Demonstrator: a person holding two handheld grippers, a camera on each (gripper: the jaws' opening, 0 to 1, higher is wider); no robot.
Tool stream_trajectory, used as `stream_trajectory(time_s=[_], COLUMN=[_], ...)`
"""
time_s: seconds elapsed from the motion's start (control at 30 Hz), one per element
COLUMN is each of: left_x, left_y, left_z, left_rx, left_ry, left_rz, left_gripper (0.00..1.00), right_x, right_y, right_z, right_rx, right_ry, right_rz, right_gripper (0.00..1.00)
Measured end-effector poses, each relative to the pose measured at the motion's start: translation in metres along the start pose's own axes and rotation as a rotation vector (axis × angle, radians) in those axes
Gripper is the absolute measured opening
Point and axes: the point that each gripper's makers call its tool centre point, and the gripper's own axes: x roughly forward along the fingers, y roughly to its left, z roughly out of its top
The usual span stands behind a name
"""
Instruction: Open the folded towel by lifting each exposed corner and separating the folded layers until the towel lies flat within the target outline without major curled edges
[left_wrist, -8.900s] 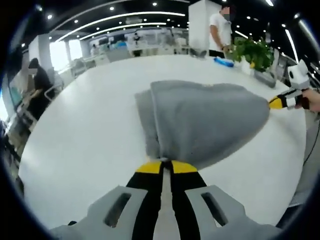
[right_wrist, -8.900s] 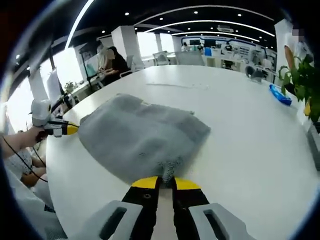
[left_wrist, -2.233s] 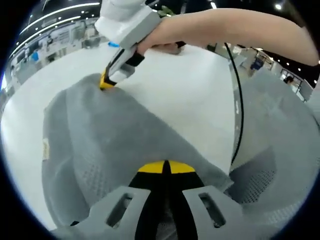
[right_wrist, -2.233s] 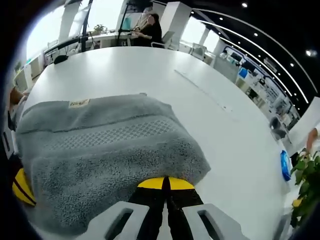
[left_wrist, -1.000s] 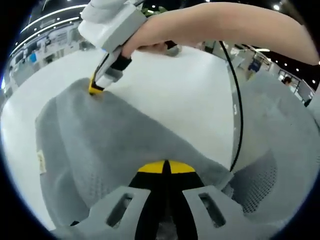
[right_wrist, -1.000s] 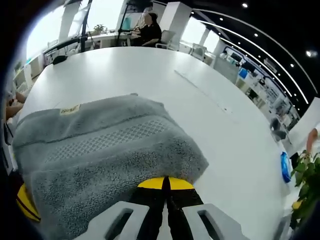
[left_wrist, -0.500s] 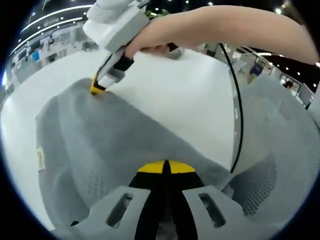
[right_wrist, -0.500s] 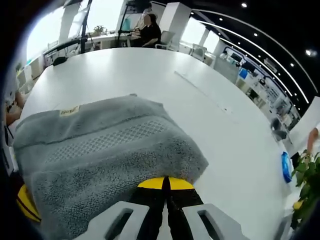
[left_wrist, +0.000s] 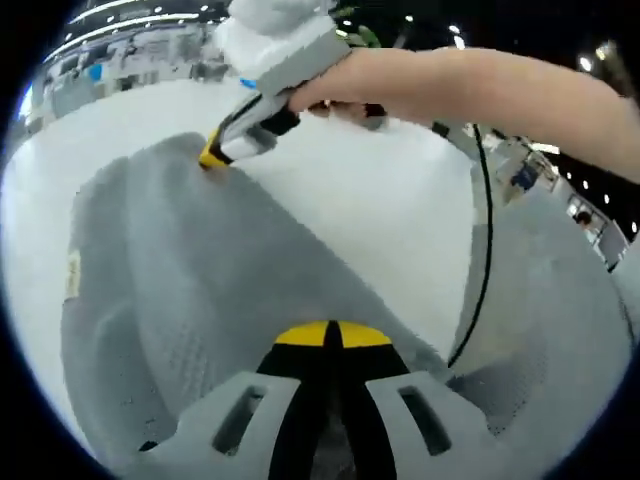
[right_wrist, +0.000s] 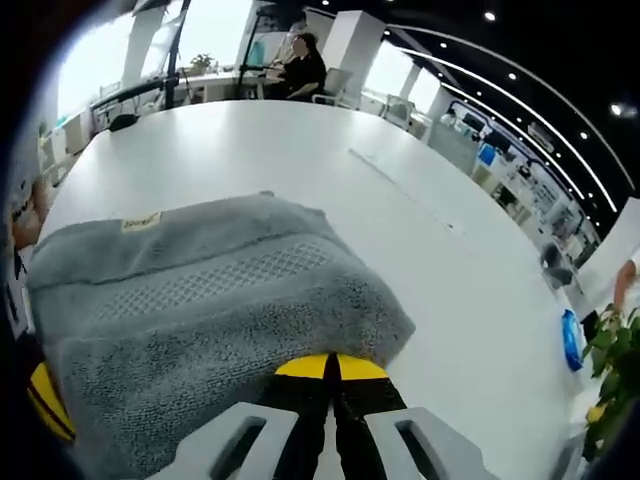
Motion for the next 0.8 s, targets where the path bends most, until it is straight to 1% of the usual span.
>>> stream_trajectory(time_s=[0.03,0.07,0.1,0.13,0.17,0.2,0.23,0.27,0.3,0.33,0.37,0.4,0.47,0.5,0.57,0.6,0.67,0.7,0.73,0.77,0.8], left_x=[-0.001,-0.002,-0.005,-0.006,-0.007,-0.010,-0.016,-0.023,-0.026,-0.034,-0.040,-0.055,-0.070,-0.077,-0.097,-0.102,-0.113,-0.116,-0.120,-0.124,-0.128], left_y=[0.002,0.003,0.004,0.003,0.003,0.005,0.007,0.014,0.016,0.021,0.027,0.039,0.052,0.058,0.074,0.079,0.089,0.093,0.096,0.100,0.103], left_z=[0.002,0.003,0.003,0.002,0.002,0.004,0.006,0.009,0.009,0.008,0.009,0.013,0.016,0.016,0.013,0.011,0.003,0.000,-0.002,-0.006,-0.010], left_rx=[-0.021,-0.030,-0.024,-0.017,0.006,0.052,0.089,0.102,0.096,0.070,0.054,0.008,-0.030,-0.042,-0.074,-0.079,-0.072,-0.068,-0.070,-0.083,-0.098], left_ry=[-0.018,-0.023,-0.028,-0.029,-0.036,-0.042,-0.061,-0.089,-0.096,-0.098,-0.105,-0.150,-0.187,-0.198,-0.219,-0.223,-0.207,-0.206,-0.206,-0.209,-0.213], left_rz=[-0.009,-0.007,-0.002,-0.002,-0.001,0.007,0.027,0.061,0.071,0.088,0.102,0.144,0.185,0.199,0.248,0.266,0.298,0.314,0.328,0.342,0.352], left_gripper=[0.02,0.02,0.02,0.02,0.03,0.04,0.05,0.05,0.05,0.05,0.05,0.06,0.07,0.07,0.07,0.07,0.07,0.07,0.07,0.07,0.07], right_x=[0.000,-0.002,-0.004,-0.007,-0.009,-0.015,-0.021,-0.026,-0.031,-0.037,-0.046,-0.055,-0.070,-0.077,-0.085,-0.088,-0.095,-0.096,-0.098,-0.099,-0.099], right_y=[-0.001,-0.002,-0.003,0.001,0.001,0.000,-0.004,-0.005,-0.006,-0.008,-0.009,-0.005,0.006,0.019,0.037,0.045,0.072,0.076,0.090,0.099,0.111], right_z=[0.002,0.002,0.002,0.000,0.000,-0.001,-0.006,-0.010,-0.012,-0.012,-0.013,-0.008,-0.001,0.006,0.014,0.018,0.029,0.030,0.035,0.039,0.042], right_rx=[0.000,-0.002,0.036,0.074,0.120,0.182,0.256,0.304,0.313,0.306,0.320,0.344,0.343,0.340,0.314,0.290,0.231,0.223,0.200,0.176,0.138], right_ry=[-0.031,-0.059,-0.083,-0.088,-0.112,-0.125,-0.116,-0.106,-0.118,-0.138,-0.155,-0.195,-0.238,-0.254,-0.274,-0.282,-0.293,-0.293,-0.294,-0.299,-0.296], right_rz=[-0.007,-0.018,-0.035,-0.012,-0.008,0.000,-0.010,-0.017,-0.018,-0.028,-0.047,-0.041,-0.018,0.023,0.071,0.081,0.129,0.137,0.165,0.181,0.204], right_gripper=[0.00,0.00,0.00,0.00,0.01,0.04,0.08,0.13,0.16,0.19,0.20,0.20,0.19,0.19,0.18,0.16,0.10,0.10,0.10,0.10,0.10])
